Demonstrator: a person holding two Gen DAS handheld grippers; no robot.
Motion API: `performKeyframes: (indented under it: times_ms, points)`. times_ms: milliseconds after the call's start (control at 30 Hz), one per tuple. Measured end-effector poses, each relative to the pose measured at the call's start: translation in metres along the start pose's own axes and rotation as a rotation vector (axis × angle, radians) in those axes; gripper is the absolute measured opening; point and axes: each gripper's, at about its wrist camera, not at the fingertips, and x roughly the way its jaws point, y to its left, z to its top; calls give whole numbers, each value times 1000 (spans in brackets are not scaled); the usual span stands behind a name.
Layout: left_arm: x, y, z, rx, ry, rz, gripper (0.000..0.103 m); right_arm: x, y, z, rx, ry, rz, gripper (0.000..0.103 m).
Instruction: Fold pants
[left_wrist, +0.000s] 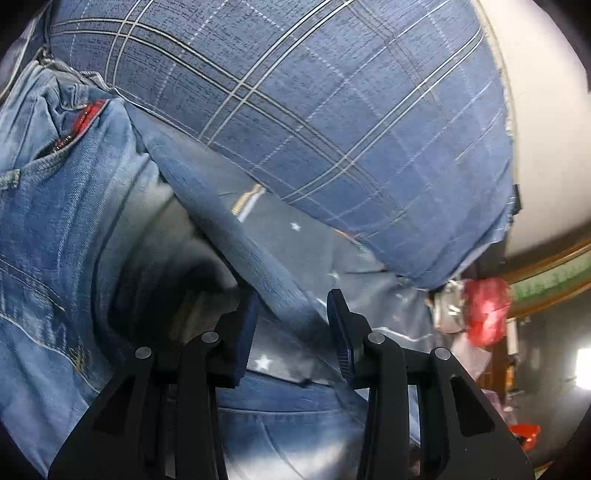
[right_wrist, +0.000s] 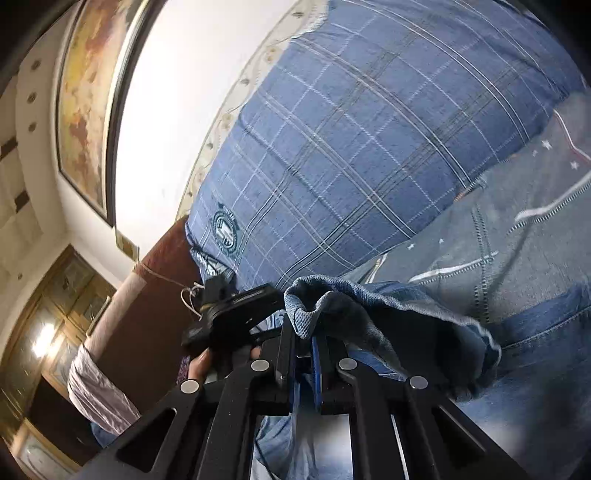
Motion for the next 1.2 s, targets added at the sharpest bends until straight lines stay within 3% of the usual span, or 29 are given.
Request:
performKeyframes:
  times_ms: [167, 300, 367, 500, 567, 700, 867, 1033, 1100, 1200]
  points:
    - [16, -1, 11, -18, 1, 64, 37, -1, 6, -3, -14, 10, 23, 7]
    - [17, 13, 30, -80, -21, 24, 36, 5, 18, -11, -73, 43, 24, 7]
    - [14, 21, 34, -106, -39, 19, 9, 8, 19, -12, -79, 53, 35, 7]
    - [1, 27, 33, -131, -84, 19, 3, 13, 4, -1, -59, 57, 7, 6]
    - [-17, 19, 29, -128, -139, -28, 3, 5, -11, 12, -4, 14, 2, 6]
    - [-62, -6, -1, -84, -244, -159, 3, -28, -33, 38, 53, -105, 49, 6]
    - [-100, -22, -66, 38, -339, -139, 3, -52, -41, 35, 45, -135, 53, 6]
    - [-89, 11, -131, 19, -265, -62, 3, -58, -71, -2, 154, -31, -100, 6]
    - [-75, 28, -148, -19, -198, -26, 3, -58, -86, -13, 211, 14, -155, 6]
    - [-70, 40, -157, -61, -168, -28, 3, -55, -96, -18, 252, 40, -196, 6]
